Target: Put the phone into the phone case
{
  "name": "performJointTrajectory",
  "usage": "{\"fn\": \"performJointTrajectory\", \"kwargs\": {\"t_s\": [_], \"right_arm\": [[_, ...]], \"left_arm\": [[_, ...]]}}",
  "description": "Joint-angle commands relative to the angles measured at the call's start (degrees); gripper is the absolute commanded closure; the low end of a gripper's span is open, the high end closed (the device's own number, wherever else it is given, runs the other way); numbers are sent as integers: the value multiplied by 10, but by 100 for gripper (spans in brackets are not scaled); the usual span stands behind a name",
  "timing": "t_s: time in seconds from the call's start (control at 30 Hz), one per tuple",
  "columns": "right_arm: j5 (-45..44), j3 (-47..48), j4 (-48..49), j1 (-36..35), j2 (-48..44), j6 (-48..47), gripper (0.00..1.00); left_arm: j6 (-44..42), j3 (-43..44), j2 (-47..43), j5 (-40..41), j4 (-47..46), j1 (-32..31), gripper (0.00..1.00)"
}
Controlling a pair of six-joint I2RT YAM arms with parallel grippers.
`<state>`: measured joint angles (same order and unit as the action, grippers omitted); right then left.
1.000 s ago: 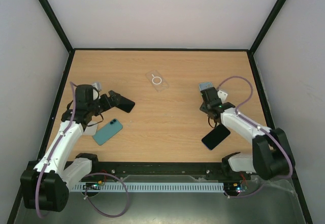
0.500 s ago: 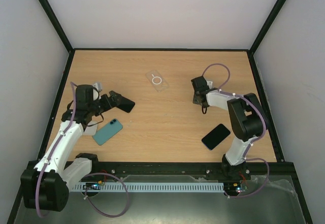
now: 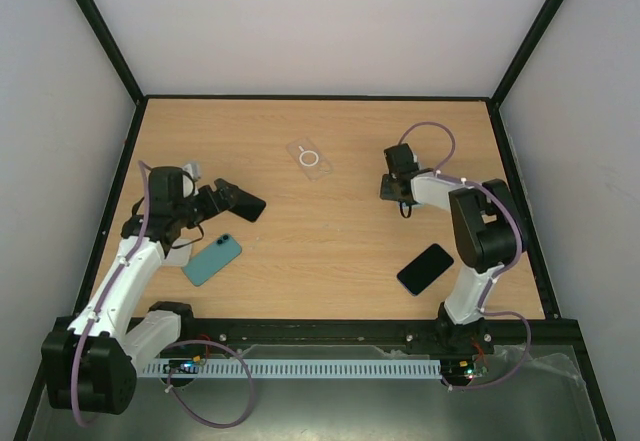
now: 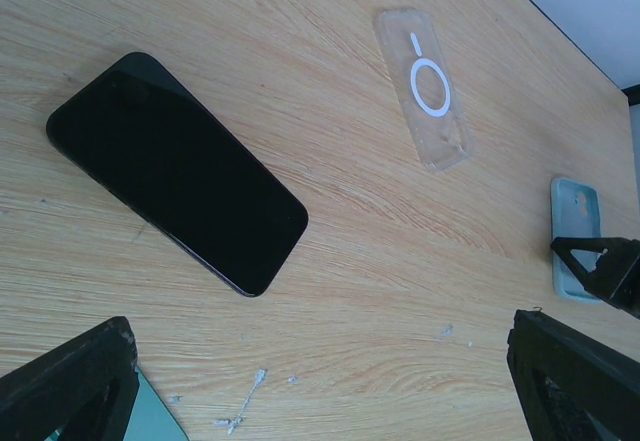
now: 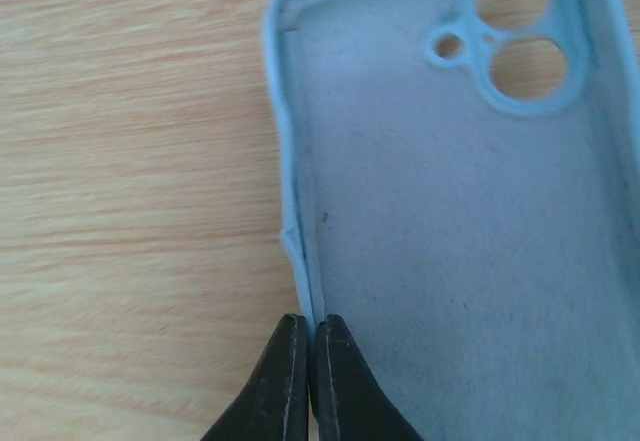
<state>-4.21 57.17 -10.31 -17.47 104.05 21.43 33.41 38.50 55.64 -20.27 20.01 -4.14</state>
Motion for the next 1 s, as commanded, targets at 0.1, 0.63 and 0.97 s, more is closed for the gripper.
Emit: {"fn": "performJointTrajectory", "kwargs": {"t_s": [0.1,0.63,0.97], "right_arm": [[72,-41,-66,-35,-74,29,98],[166,-129,16,-304,-179,323,98],[147,-141,51,-355,-155,430,98]], "left_arm": [[-4,-5,0,-16,-11,4,0],[-1,-10,9,-32,-8,2,0],[6,-21,9,-36,-6,1,0]]}}
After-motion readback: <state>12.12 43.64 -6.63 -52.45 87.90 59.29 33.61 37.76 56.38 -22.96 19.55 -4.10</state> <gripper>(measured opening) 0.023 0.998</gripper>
